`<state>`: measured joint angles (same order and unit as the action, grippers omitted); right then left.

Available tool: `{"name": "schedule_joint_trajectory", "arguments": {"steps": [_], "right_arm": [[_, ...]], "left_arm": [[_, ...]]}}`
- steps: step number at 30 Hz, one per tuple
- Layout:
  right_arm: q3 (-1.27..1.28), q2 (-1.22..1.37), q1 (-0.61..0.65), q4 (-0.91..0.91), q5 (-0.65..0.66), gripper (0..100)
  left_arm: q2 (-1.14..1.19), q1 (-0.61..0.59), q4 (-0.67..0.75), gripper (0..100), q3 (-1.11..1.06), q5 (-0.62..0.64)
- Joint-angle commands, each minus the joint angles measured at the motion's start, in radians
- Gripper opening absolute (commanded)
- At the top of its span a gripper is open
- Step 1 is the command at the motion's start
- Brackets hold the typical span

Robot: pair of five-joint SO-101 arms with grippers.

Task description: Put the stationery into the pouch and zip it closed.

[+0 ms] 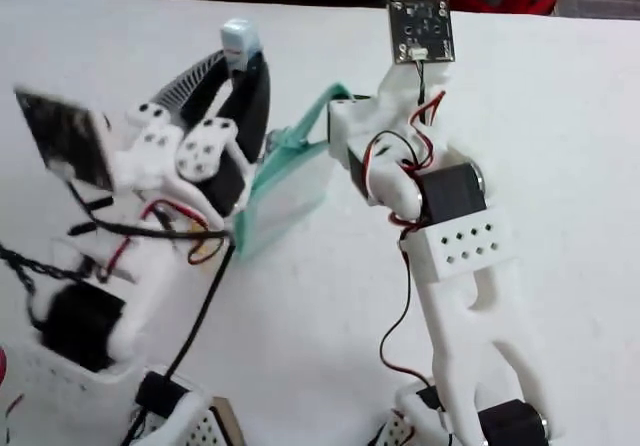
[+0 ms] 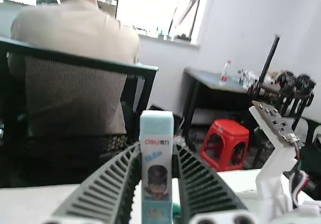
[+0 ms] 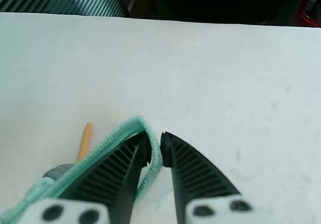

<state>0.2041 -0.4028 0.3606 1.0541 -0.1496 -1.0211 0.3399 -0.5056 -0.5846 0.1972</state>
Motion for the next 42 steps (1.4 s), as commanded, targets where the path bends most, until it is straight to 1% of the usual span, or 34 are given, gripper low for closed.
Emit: {"name": "schedule_joint_trajectory", "arguments": {"steps": [1,3,6,10,15,21,31,39,42], "right_arm": [[0.017,0.010,0.015,-0.001,0.009,1.8],[0.017,0.010,0.015,-0.002,0.008,1.8],[0.017,0.008,0.015,-0.002,0.006,1.8],[0.012,0.001,0.004,-0.001,0.009,1.8],[0.011,-0.001,-0.041,-0.019,0.006,1.8],[0.012,0.001,-0.048,-0.025,0.012,1.8],[0.011,-0.001,-0.053,-0.025,0.012,1.8],[0.011,0.002,-0.064,-0.039,0.012,1.8],[0.011,0.001,-0.058,-0.039,0.012,1.8]], "left_arm": [[-0.022,0.033,0.324,5,-0.238,-0.044],[-0.022,0.070,0.367,5,-0.279,-0.044],[-0.013,0.120,0.411,5,-0.282,-0.048],[0.125,0.128,0.525,5,-0.256,-0.051],[0.355,0.088,0.529,5,-0.141,-0.046],[0.384,0.090,0.531,5,-0.141,-0.049],[0.369,0.068,0.523,5,-0.315,-0.044],[0.104,0.076,0.522,5,-0.459,-0.048],[0.071,0.081,0.522,5,-0.511,-0.048]]}}
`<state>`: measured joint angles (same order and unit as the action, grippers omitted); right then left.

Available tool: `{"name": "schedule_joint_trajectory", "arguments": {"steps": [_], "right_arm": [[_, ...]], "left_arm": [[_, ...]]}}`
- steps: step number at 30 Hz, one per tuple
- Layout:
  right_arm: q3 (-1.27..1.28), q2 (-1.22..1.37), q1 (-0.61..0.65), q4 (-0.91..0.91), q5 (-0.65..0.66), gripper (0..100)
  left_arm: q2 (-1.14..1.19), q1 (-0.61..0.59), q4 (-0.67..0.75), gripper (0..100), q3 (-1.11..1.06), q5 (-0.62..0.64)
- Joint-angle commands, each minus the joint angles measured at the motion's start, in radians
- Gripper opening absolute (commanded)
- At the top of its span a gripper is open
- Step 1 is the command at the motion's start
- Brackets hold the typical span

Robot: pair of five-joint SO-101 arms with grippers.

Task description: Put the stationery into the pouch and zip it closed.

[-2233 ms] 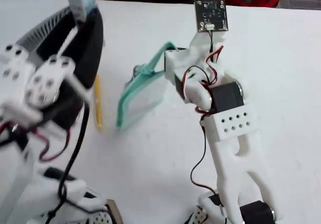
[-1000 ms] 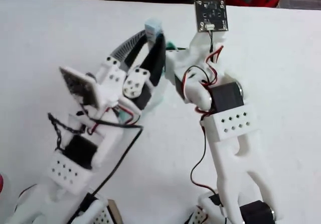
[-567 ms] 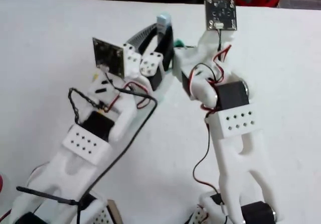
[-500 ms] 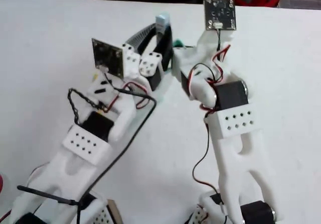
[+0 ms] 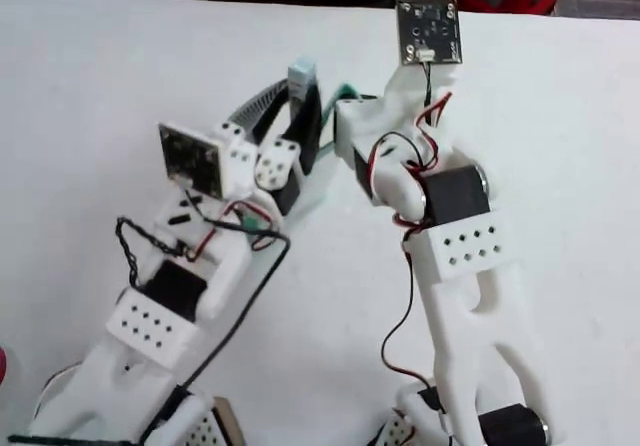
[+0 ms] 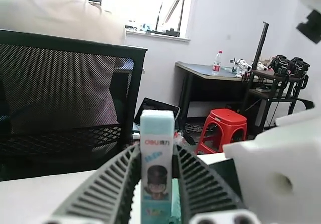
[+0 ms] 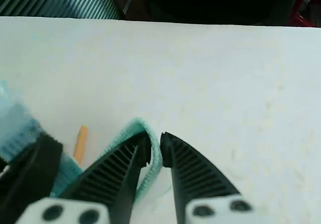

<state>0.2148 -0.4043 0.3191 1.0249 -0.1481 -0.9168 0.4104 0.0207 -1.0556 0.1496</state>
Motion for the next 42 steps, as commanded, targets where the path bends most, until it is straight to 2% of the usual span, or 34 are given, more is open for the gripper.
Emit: {"name": "schedule_joint_trajectory", "arguments": {"steps": [1,7,17,23,26,30,42], "right_arm": [[-0.002,0.001,-0.015,-0.010,0.011,1.9],[-0.003,0.004,-0.008,-0.025,0.012,8.0],[-0.003,0.010,-0.008,-0.048,0.015,4.2],[-0.003,0.001,-0.010,-0.081,0.121,4.3],[-0.054,0.002,-0.012,-0.044,0.160,7.5],[-0.140,0.004,-0.005,0.048,0.166,17.4],[-0.258,-0.004,0.024,0.105,0.169,18.0]], "left_arm": [[-0.033,0.025,-0.005,5,-0.052,0.000],[-0.001,0.045,-0.005,5,-0.061,-0.002],[-0.087,0.054,-0.017,5,-0.038,-0.002],[-0.062,0.088,-0.092,5,-0.035,-0.015],[-0.062,0.091,-0.094,5,-0.037,-0.094],[-0.062,0.084,-0.087,5,-0.052,-0.094],[-0.064,0.061,-0.087,5,-0.063,-0.095]]}}
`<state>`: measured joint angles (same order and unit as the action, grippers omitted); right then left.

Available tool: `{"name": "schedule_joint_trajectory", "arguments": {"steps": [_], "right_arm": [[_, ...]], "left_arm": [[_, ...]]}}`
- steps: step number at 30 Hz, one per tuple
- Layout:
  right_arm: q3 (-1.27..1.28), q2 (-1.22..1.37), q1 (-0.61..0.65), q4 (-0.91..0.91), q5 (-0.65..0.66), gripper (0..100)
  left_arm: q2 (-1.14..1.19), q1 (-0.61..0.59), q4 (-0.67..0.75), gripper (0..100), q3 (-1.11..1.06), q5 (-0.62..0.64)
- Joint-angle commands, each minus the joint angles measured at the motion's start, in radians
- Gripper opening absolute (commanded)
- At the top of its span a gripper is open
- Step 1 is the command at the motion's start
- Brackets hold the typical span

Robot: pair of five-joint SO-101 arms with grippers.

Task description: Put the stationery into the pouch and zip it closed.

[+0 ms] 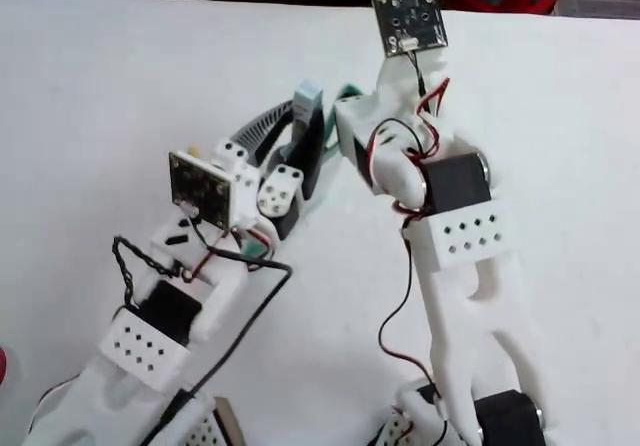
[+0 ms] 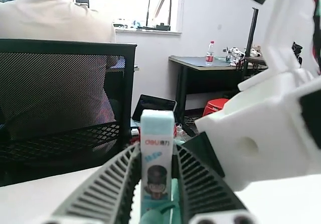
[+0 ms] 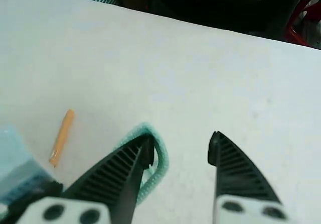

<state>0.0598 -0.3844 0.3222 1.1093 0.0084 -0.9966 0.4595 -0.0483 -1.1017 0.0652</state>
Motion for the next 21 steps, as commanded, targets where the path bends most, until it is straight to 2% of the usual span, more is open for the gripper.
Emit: {"name": "schedule_joint_trajectory", "arguments": {"steps": [1,8,15,21], "right_arm": [[-0.124,-0.022,0.033,0.039,0.012,18.0],[-0.215,-0.018,0.099,0.101,0.014,17.7],[-0.212,-0.016,-0.001,0.102,0.014,17.6],[-0.216,-0.025,-0.047,0.202,0.110,14.9]], "left_arm": [[0.016,0.012,-0.018,5,-0.017,-0.011],[0.016,0.012,-0.018,5,-0.017,-0.011],[0.016,0.012,-0.020,5,-0.017,-0.011],[0.016,0.012,-0.020,5,-0.017,-0.011]]}}
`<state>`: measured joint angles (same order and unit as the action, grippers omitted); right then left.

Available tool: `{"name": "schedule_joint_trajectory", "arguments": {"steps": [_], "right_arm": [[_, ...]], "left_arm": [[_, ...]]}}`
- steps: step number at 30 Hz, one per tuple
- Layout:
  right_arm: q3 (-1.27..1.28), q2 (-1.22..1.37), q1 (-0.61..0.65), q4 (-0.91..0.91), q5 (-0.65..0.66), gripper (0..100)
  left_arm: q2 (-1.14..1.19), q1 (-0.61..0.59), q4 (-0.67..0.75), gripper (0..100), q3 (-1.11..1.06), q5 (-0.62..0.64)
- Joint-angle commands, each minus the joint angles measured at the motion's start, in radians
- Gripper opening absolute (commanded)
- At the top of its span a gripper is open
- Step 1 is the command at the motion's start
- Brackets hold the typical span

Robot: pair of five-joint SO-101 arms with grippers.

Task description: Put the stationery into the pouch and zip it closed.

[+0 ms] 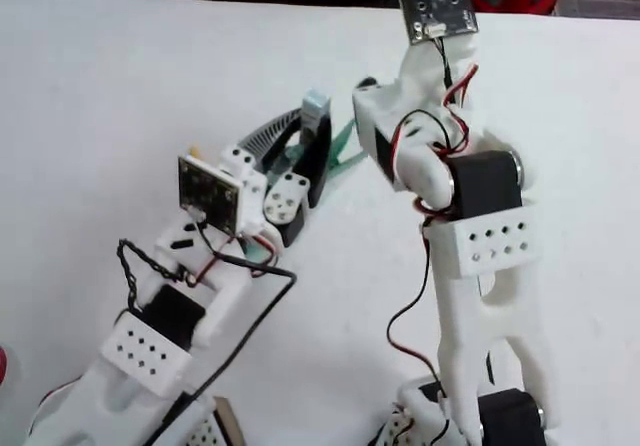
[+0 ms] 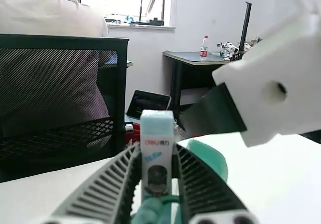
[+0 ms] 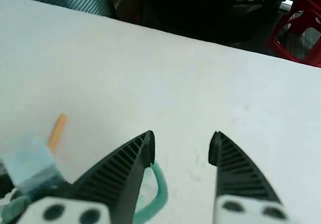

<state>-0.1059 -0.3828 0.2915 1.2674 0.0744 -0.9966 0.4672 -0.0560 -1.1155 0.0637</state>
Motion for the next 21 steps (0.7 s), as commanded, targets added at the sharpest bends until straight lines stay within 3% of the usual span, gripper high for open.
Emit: {"name": "schedule_joint_trajectory", "arguments": {"steps": [1,21], "right_arm": [[-0.055,-0.027,-0.028,0.065,0.058,13.1],[-0.106,0.062,-0.054,0.160,0.068,10.1]], "left_arm": [[0.016,0.004,-0.012,5,-0.003,-0.009],[0.012,0.004,-0.017,5,-0.003,-0.009]]}}
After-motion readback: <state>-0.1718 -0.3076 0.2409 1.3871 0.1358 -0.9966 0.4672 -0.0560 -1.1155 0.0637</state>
